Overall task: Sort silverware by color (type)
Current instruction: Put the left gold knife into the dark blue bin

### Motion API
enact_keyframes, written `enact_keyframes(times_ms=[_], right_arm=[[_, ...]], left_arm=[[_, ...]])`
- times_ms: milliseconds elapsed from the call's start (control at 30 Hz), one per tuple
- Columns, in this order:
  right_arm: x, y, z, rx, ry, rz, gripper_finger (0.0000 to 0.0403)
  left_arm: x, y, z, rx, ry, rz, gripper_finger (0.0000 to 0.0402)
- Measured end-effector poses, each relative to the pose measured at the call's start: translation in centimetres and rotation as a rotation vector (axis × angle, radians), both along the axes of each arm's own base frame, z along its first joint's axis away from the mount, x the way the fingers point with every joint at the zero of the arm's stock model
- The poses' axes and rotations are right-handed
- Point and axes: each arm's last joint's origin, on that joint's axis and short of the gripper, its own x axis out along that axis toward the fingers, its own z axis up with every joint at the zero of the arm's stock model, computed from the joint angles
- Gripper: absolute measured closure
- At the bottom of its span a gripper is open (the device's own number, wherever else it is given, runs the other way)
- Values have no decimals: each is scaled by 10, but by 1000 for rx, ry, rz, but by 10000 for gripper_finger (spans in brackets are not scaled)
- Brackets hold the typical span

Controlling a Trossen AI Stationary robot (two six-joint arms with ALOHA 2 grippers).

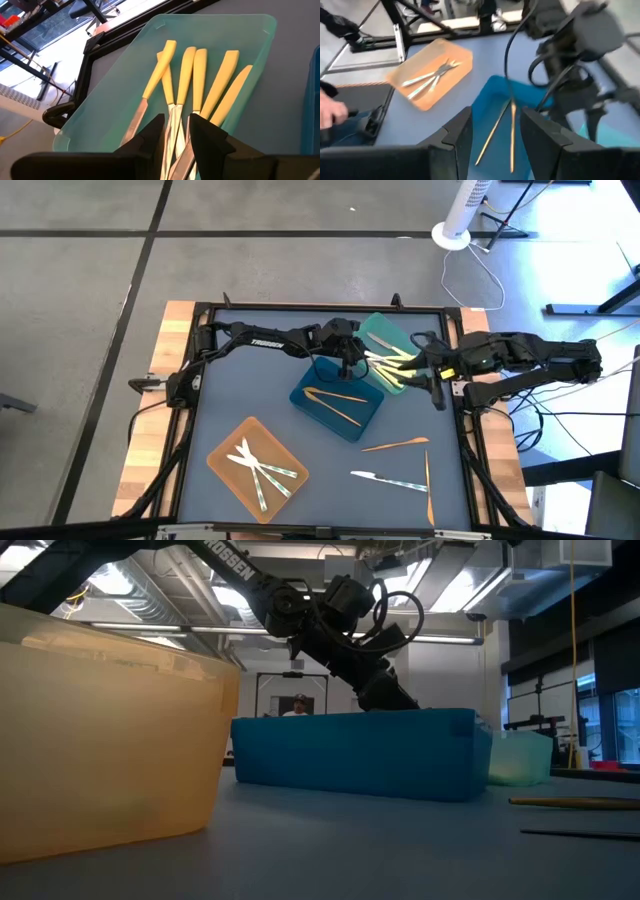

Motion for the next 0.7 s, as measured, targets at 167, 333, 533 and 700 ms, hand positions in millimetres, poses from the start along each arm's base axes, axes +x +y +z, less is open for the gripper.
enact_keyframes(times_ms=[167,333,533,700], right_arm=[[1,1,-6,65,66,-14,253],[10,3,-15,93,146,-14,253],[27,8,-26,137,236,61,253],[37,16,-34,152,292,118,253]], left_arm=[[0,0,0,0,0,0,317],[0,0,0,0,0,0,317],[0,0,0,0,0,1,317],[0,0,0,2,0,4,317]])
